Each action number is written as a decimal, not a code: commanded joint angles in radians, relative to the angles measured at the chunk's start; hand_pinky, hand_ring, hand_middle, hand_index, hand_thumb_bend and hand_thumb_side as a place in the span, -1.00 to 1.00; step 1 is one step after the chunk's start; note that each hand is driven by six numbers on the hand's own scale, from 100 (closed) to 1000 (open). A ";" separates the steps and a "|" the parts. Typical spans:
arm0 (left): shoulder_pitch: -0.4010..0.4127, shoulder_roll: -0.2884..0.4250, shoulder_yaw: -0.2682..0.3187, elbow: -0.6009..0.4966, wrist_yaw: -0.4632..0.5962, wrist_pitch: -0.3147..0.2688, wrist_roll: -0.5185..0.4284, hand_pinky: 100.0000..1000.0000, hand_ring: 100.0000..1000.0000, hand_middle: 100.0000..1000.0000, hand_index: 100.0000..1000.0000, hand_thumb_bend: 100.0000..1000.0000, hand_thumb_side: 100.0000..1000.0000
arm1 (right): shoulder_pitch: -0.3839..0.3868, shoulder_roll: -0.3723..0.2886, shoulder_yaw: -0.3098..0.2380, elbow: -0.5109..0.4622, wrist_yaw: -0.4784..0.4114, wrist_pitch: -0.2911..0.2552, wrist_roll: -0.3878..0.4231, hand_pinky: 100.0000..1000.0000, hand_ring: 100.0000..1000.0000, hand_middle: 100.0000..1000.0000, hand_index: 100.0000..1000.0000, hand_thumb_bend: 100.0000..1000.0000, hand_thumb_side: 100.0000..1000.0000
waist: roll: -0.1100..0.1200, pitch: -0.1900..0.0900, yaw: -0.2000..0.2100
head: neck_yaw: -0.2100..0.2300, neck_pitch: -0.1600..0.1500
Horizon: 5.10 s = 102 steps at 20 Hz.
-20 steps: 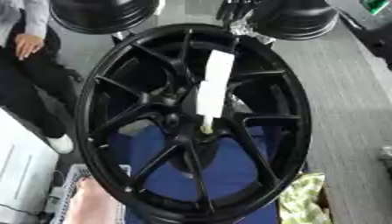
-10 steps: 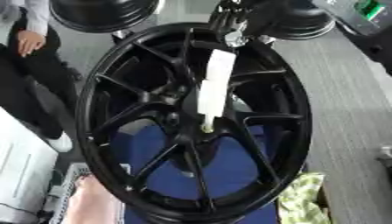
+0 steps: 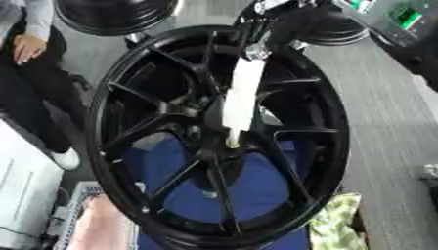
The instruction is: Pull the pin out of the wheel hub.
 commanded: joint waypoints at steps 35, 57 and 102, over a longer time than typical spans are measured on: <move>0.000 0.033 0.004 -0.015 0.000 0.006 -0.009 0.21 0.99 0.42 0.48 -0.10 0.41 | -0.001 -0.053 -0.049 -0.014 -0.033 -0.029 0.001 0.83 0.77 0.62 0.94 -1.00 0.26 | -0.010 -0.037 -0.012 | -0.005 0.006; 0.006 0.033 0.002 -0.015 -0.001 0.008 -0.015 0.21 0.99 0.43 0.48 -0.10 0.42 | -0.004 -0.079 0.013 -0.127 -0.095 0.008 0.001 0.84 0.83 0.68 0.95 -0.95 0.40 | -0.012 -0.061 -0.024 | -0.010 0.006; -0.003 0.018 -0.003 -0.015 0.005 0.004 -0.032 0.21 1.00 0.43 0.47 -0.12 0.42 | 0.028 -0.022 0.038 -0.005 -0.072 -0.038 0.001 0.84 0.83 0.69 0.97 -0.93 0.58 | -0.019 -0.041 -0.005 | -0.032 0.006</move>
